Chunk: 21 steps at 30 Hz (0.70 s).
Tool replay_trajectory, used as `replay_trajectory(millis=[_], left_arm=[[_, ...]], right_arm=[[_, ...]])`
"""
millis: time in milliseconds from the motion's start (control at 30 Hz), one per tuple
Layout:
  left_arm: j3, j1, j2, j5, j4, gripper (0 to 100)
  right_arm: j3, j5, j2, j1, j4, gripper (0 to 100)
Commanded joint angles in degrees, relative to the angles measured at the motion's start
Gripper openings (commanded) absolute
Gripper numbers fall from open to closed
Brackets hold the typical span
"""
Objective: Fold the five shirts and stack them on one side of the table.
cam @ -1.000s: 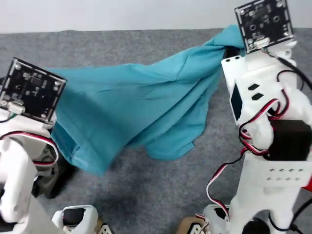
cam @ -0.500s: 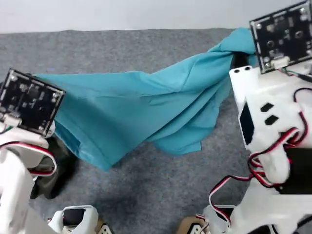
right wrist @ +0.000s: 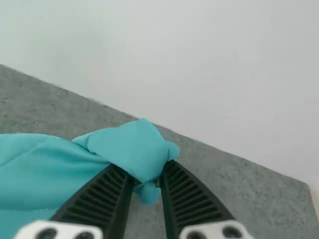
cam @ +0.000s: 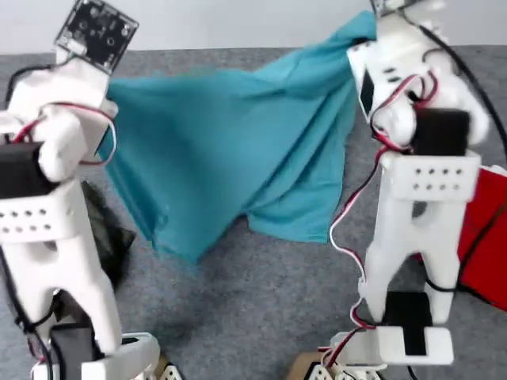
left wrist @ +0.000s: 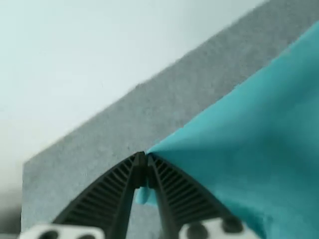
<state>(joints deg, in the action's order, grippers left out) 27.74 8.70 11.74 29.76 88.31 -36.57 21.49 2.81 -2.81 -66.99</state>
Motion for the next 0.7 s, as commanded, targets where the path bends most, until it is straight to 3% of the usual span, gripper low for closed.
replay_trajectory(millis=[0, 333, 667], left_arm=[[1.2, 0.2, 0.2, -0.5, -5.4, 1], [10.0, -0.3, 6.4, -0.5, -5.7, 1], [13.4, -0.4, 14.8, -0.5, 6.1, 1]], right_arm=[[-1.4, 0.6, 0.3, -0.4, 7.3, 1.0], [-8.1, 2.0, 8.0, -0.1, 6.5, 0.9], [-8.3, 7.6, 23.9, -0.1, -4.2, 1.0]])
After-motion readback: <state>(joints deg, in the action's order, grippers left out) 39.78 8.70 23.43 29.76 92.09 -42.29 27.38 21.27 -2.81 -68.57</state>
